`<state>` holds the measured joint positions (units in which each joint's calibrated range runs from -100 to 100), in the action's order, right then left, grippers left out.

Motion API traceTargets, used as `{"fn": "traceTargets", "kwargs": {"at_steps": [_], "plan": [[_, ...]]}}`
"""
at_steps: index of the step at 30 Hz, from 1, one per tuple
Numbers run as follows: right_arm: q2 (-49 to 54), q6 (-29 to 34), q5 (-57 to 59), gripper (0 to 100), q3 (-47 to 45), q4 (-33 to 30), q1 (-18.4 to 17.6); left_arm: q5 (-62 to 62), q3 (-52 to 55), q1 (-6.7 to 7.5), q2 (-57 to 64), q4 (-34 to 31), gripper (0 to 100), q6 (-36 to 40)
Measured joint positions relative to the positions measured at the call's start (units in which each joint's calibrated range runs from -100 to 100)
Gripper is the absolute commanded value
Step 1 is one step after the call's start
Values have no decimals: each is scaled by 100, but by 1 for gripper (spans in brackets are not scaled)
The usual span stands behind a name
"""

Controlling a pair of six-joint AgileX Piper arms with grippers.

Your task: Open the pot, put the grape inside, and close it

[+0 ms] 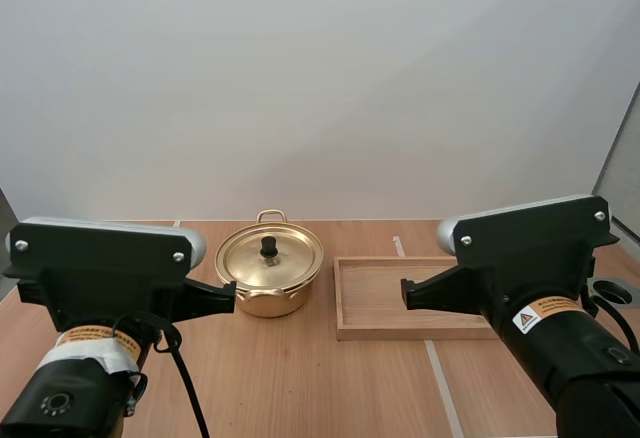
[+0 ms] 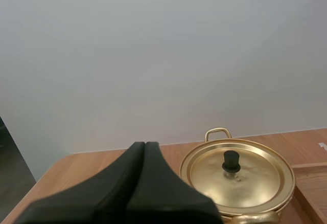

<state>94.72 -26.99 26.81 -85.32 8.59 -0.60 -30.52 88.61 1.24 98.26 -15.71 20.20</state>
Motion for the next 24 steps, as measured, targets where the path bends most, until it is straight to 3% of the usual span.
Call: {"fn": "traceTargets", "kwargs": {"at_steps": [13,24], "plan": [[9,0,-275,0,-814,132,16,460,1031,0,0,0,0,0],[13,-18,-320,0,-1082,168,16,408,1124,0,0,0,0,0]]}}
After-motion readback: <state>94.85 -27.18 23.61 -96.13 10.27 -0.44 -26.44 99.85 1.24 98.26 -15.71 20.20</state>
